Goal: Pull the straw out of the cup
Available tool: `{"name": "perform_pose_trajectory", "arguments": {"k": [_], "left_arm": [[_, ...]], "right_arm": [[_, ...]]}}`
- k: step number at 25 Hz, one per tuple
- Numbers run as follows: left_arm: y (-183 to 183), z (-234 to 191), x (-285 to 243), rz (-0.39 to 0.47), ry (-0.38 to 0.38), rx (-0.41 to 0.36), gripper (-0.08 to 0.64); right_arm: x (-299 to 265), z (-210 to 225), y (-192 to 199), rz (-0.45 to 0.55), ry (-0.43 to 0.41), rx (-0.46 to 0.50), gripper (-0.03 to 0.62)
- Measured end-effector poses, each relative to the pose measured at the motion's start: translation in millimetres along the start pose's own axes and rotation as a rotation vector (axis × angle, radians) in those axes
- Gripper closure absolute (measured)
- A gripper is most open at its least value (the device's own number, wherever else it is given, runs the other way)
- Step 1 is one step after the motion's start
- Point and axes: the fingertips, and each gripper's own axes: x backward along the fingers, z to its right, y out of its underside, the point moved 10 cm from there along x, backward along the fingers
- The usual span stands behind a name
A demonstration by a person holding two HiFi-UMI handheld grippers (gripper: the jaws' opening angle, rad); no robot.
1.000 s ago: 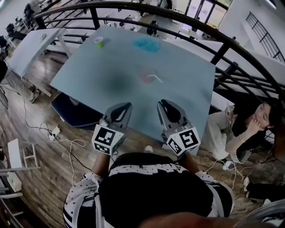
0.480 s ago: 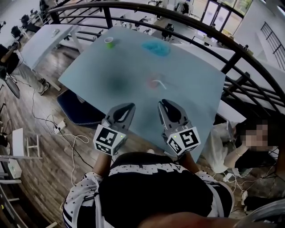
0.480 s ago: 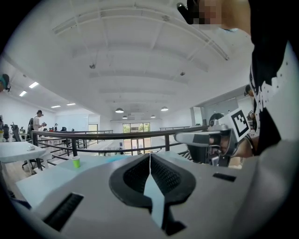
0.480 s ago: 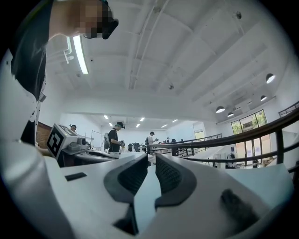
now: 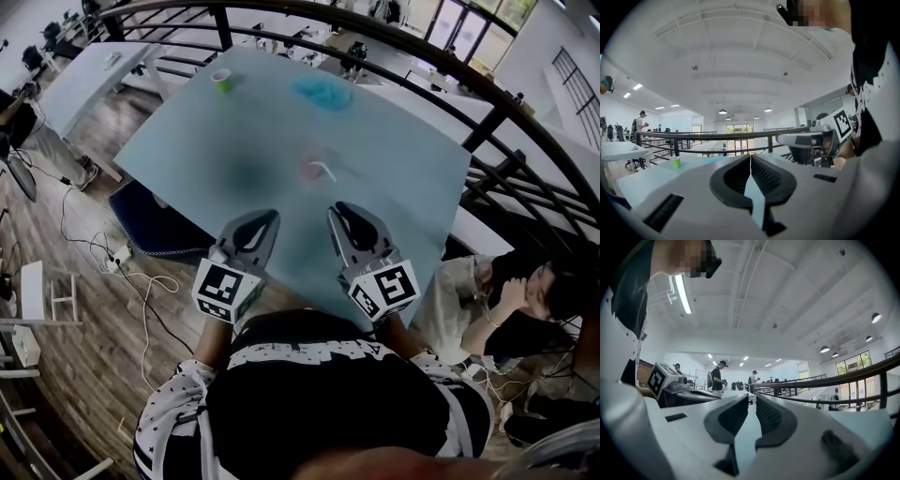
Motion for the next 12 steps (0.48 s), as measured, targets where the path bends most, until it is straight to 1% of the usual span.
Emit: {"name": "perform_pose_trajectory", "arguments": {"k": [4, 9, 12], "left_arm": [[6.6, 3.3, -1.3, -0.011, 0.007, 0.011, 0.546], [11.2, -6.9, -4.0, -0.019, 0.01, 0.027, 0.546], [13.1, -9.5, -5.4, -0.027, 0.03, 0.023, 0.546]], "right_arm": [[-0.4, 1.3, 6.3, -0.02, 0.002, -0.012, 0.552], [-6.9, 0.7, 10.6, -0.034, 0.011, -0.025, 0.552], [-5.3, -2.4, 12.8, -0.041, 0.025, -0.029, 0.552]]}}
